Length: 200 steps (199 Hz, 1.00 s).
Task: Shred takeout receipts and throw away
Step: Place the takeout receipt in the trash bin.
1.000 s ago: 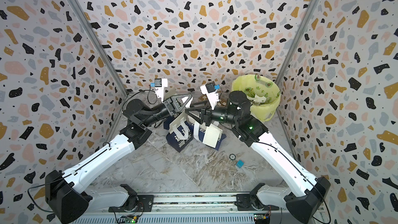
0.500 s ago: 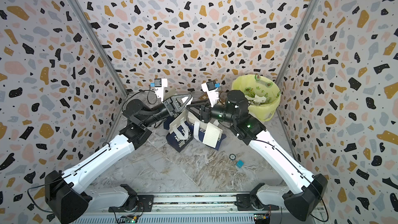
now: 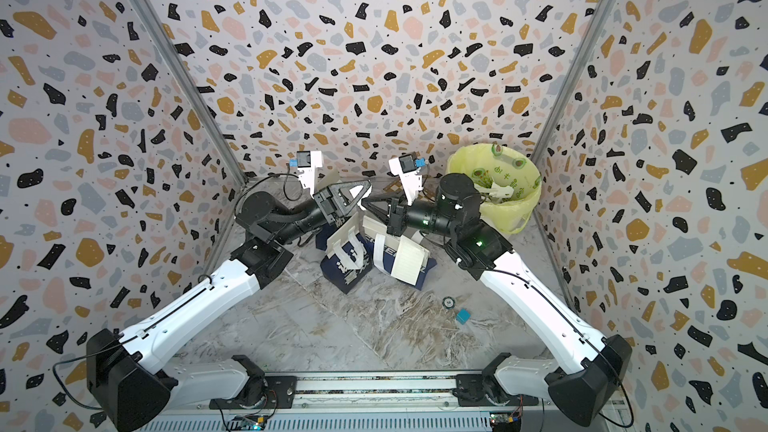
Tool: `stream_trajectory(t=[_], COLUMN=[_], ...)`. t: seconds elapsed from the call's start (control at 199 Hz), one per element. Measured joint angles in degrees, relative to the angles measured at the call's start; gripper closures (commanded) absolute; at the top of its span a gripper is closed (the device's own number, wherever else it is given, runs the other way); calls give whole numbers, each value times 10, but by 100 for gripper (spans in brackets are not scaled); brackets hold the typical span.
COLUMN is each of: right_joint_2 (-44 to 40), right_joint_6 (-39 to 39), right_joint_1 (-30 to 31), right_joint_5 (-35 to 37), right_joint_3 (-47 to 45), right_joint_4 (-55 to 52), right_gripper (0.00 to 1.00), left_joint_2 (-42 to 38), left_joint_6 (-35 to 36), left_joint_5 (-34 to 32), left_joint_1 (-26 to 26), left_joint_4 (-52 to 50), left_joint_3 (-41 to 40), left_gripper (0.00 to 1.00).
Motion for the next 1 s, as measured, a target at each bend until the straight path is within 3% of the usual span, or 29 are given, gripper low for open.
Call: stream_trajectory(t=[0.075, 0.105, 0.135, 0.261, 0.396, 0.542, 0.713, 0.873, 0.938, 1.004], right_joint_2=[0, -1, -2, -13, -21, -2, 69, 198, 235, 253], right_joint_6=[-4, -6, -8, -25, -69, -130, -215, -264, -274, -276], right_joint_1=[0, -1, -2, -38, -139, -247, -285, -292, -293, -293], right_joint_5=[9, 14, 19, 40, 85, 215, 335, 402, 415, 424], right_joint_3=[0, 0, 0, 0, 14, 51, 105, 199, 216, 216], right_joint_4=[-1, -2, -5, -26, -78, -130, -166, -240, -264, -290], right_gripper=[100, 100, 100, 100, 100, 100, 100, 54, 44, 41], left_joint_2=[0, -2, -4, -27, -70, -104, -122, -130, -134, -140], left_joint_6=[1, 3, 5, 33, 95, 146, 173, 190, 195, 198], left_joint_5=[-3, -5, -9, -43, -94, -137, -165, -177, -184, -187], left_joint_1=[0, -1, -1, -2, -2, -2, -2, -2, -1, -1], left_joint_4=[-2, -5, -9, -51, -118, -176, -214, -243, -252, -259], left_joint_3=[0, 0, 0, 0, 0, 0, -12, -24, -28, -33], left_gripper=[34, 22, 18, 14, 15, 15, 21, 23, 23, 23])
